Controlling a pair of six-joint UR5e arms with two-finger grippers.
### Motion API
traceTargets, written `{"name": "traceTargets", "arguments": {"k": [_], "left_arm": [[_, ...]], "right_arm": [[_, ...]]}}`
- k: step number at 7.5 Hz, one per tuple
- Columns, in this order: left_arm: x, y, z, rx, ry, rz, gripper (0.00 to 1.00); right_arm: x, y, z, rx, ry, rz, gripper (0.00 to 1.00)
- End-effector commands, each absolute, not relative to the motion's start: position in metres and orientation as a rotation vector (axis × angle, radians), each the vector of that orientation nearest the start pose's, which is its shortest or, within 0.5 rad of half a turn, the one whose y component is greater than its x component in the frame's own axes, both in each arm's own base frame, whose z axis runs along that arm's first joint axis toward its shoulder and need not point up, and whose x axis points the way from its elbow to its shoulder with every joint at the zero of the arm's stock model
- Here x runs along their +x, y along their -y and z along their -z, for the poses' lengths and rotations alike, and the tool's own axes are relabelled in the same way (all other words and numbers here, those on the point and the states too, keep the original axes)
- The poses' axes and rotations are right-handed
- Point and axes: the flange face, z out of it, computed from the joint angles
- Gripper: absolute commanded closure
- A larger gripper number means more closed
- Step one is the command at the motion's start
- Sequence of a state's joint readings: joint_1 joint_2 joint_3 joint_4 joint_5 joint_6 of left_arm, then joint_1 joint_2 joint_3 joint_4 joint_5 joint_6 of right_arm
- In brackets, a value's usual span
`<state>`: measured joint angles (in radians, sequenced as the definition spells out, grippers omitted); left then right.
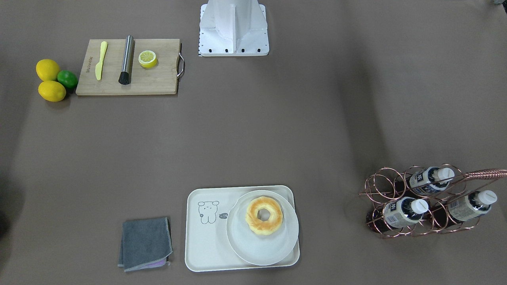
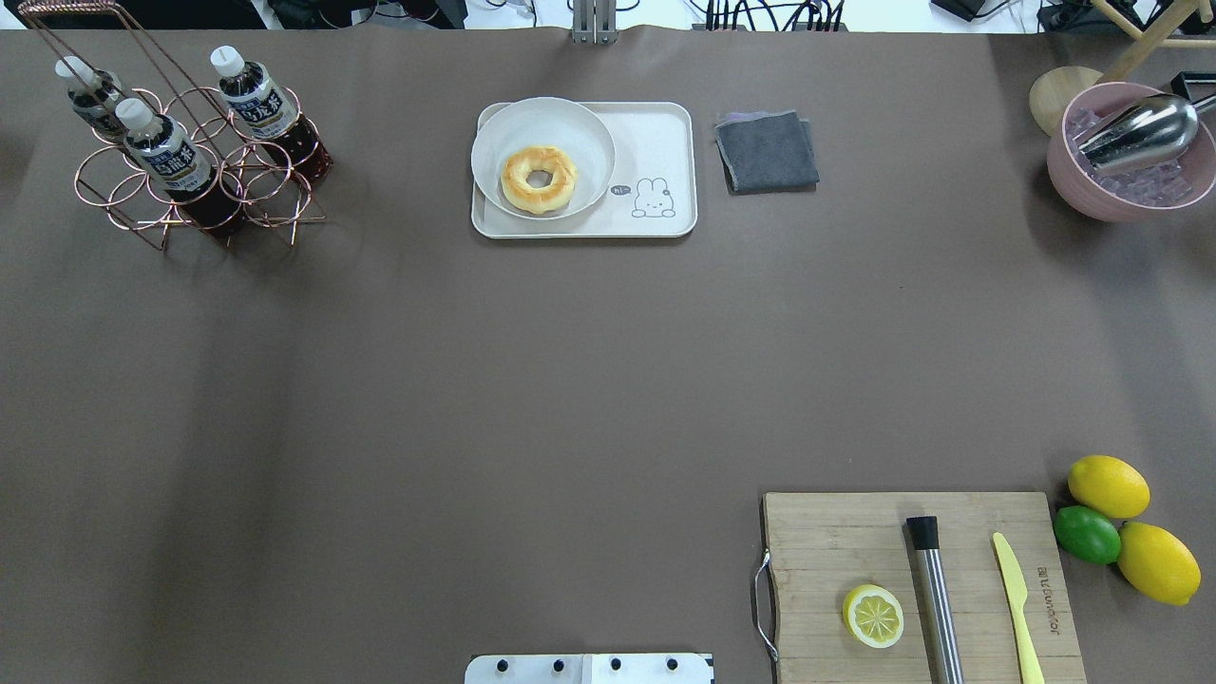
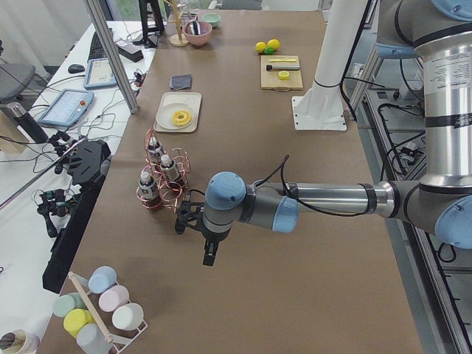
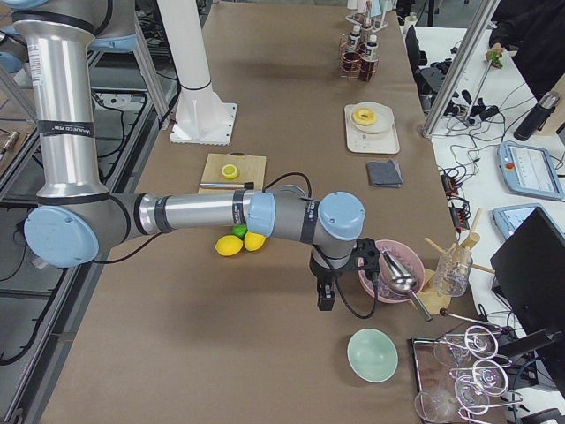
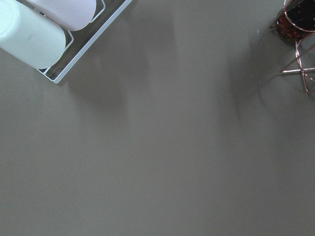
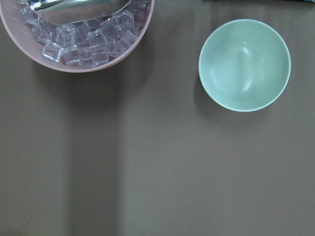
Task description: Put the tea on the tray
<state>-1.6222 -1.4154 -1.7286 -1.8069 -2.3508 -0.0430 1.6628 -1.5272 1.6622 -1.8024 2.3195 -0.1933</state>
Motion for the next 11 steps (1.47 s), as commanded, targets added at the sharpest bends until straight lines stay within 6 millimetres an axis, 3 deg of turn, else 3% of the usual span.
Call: {"name": "traceTargets", "arguments": {"k": [1,4,5,8,9,10,11], "left_arm": [[-0.081,0.438,-0.623,0.247,-0.776,-0.026,0.02],[-0.069,0.441,-0.616,0.253,-0.78,-0.058,0.02],[-0.068,0.44,-0.585,0.308,-0.779,-0.081,0.02],[-0.037,0.438,-0.449,0.602,-0.779,-0.279,0.02],[-0.033,0.441,-0.439,0.68,-0.775,-0.316,0.02],[-0.013,0.462,-0.435,0.633,-0.829,-0.257,0.02],[-0.002,0.474,-0.418,0.546,-0.927,-0.101,0.02]], "right_arm": [[0.111,0.492,-0.614,0.02,0.753,0.062,0.0],[0.114,0.491,-0.612,0.025,0.751,0.059,0.0],[0.113,0.489,-0.614,0.023,0.751,0.058,0.0],[0.121,0.48,-0.611,0.035,0.75,0.046,0.0],[0.121,0.48,-0.611,0.035,0.752,0.046,0.0],[0.121,0.479,-0.613,0.032,0.751,0.043,0.0],[0.121,0.481,-0.61,0.036,0.75,0.045,0.0]]}}
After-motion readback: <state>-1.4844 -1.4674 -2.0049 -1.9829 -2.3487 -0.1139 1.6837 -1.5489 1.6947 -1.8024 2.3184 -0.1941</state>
